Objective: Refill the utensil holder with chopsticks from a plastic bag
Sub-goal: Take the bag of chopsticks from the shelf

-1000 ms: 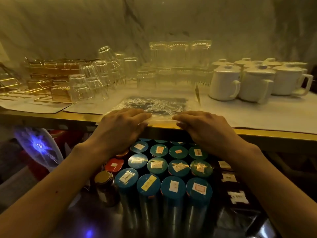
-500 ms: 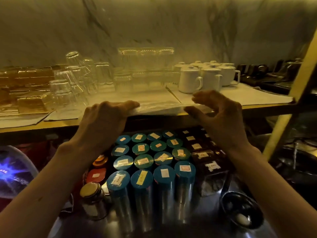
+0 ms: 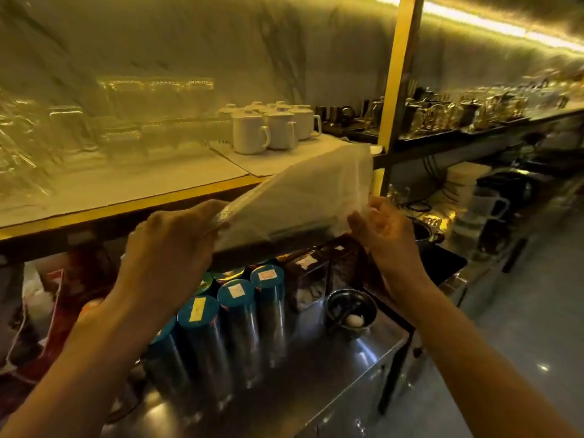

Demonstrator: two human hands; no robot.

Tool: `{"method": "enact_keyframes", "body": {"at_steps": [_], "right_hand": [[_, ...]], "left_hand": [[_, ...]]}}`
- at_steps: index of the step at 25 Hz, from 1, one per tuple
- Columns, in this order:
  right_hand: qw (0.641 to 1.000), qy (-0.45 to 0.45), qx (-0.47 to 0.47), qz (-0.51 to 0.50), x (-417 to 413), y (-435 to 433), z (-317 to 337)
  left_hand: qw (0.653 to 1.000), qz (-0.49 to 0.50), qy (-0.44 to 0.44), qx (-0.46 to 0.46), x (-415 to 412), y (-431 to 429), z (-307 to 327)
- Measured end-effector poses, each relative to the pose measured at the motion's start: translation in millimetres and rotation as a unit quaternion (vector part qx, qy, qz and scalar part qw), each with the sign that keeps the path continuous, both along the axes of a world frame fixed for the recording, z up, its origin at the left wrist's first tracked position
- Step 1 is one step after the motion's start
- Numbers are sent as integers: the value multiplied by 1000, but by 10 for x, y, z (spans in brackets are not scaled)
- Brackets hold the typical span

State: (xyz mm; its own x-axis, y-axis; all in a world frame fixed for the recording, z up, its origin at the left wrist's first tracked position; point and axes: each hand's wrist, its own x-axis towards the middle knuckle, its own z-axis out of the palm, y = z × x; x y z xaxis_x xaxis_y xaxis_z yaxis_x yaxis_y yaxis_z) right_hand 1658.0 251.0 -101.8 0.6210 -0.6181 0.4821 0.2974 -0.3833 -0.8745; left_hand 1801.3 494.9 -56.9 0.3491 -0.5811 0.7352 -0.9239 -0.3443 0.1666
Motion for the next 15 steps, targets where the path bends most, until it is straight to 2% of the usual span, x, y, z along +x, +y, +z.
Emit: {"method": "enact_keyframes", "body": {"at_steps": [3,8,10,13,15], "right_hand": [[999,0,16,-43,-434,-163,-59],[989,-23,119,-82,-1455,-472,-283],[984,-37,146,-91,-1978,-574,-376],[973,-65,188,-116,-2852,-663,-537],[964,-86,209,-142,-3427,-723,-664]], "left_hand": [[983,-67,167,-31,-229,-277,-169],[898,-218,381,-27,-919,-973,-473],[859,-261,441,3,-1270,-1249,-611],[820,-312,474,76,-1936,-1692,-816],[781,-346,510,97,-2452,-1973,-933]]}}
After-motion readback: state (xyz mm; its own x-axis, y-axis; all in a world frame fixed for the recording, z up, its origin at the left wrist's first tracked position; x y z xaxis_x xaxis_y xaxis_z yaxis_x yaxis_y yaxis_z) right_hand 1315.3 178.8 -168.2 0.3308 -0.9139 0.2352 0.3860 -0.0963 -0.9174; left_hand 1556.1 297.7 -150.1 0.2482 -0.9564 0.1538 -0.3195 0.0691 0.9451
